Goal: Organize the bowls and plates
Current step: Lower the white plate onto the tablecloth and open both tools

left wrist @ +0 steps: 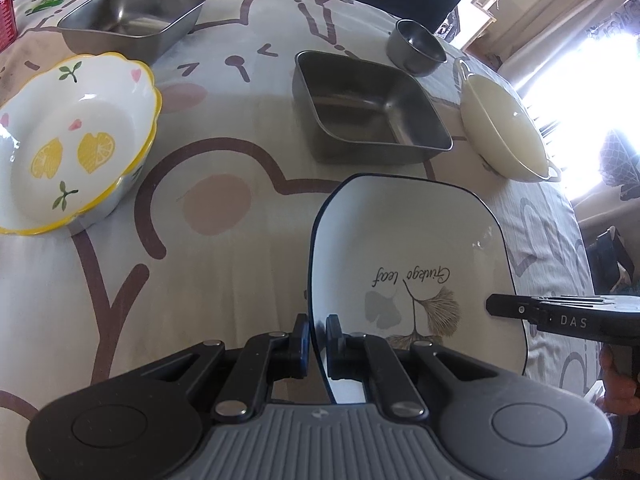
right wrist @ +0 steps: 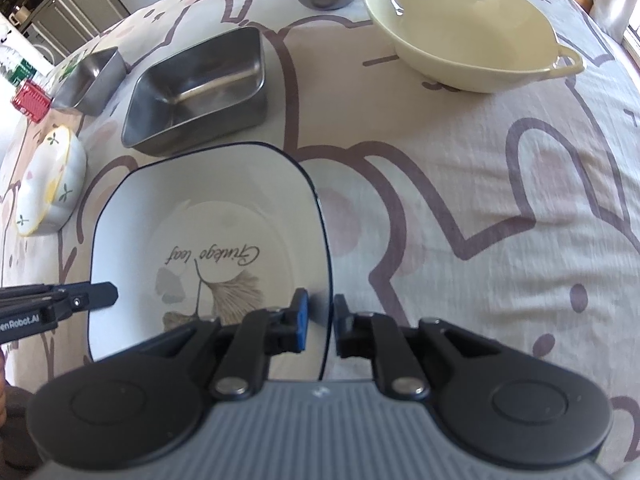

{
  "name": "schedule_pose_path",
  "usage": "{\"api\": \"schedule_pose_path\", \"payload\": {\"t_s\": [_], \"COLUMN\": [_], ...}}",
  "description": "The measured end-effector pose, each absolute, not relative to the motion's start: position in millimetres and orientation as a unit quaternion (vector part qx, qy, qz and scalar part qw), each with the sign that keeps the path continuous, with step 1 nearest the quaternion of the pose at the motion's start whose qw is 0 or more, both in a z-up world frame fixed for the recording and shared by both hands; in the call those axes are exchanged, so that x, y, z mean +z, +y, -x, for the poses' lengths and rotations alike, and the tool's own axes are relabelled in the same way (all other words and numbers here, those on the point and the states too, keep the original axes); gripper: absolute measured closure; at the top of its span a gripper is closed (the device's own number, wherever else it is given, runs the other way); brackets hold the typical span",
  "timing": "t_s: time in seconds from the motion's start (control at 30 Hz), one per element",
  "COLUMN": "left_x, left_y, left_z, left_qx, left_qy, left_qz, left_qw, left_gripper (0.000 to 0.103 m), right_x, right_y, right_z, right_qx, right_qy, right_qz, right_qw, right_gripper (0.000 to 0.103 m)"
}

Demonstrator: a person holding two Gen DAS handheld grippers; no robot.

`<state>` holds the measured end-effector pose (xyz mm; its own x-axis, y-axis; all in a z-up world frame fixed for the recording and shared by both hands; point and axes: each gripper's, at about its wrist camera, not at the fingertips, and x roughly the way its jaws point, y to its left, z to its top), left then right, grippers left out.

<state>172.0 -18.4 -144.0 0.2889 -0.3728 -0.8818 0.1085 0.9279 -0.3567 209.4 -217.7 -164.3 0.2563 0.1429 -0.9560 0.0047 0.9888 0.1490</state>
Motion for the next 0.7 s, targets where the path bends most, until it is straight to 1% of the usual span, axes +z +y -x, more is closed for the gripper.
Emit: {"api": "schedule_pose_path", "payload": {"t_s": [0.23,0.6,0.67,0.7], "left_x": [-144.7,-143.2,-142.6,-142.3], "left_y": [-18.4,-21.6,-21.0,-20.8], "left_z": [-173.8,-172.5,-172.4,-172.2], "left_qx": [-0.155,-0.156,-0.157,-0.156], "left_qy": [0.577,0.576,0.577,0.578], "left_qz": [0.112,0.096,0.096,0.096], "left_qw": [0.794,0.797,0.796,0.795], "left_gripper": [0.095,0.095,0.095,0.095], "right_x": [-166.4,-167.3,-167.3,-167.4], "right_y": [-211.0,-213.7,-214.0,-213.7], "right_z": [-208.6,-205.2,-205.2,-204.5], "right_qx": [0.046,0.052,0.052,0.052], "right_qy": [0.611,0.612,0.611,0.610], "right_qz": [-0.042,-0.042,-0.041,-0.041], "right_qw": [0.789,0.788,0.789,0.789], "right_gripper": [0.086,0.085,0.085,0.083]}}
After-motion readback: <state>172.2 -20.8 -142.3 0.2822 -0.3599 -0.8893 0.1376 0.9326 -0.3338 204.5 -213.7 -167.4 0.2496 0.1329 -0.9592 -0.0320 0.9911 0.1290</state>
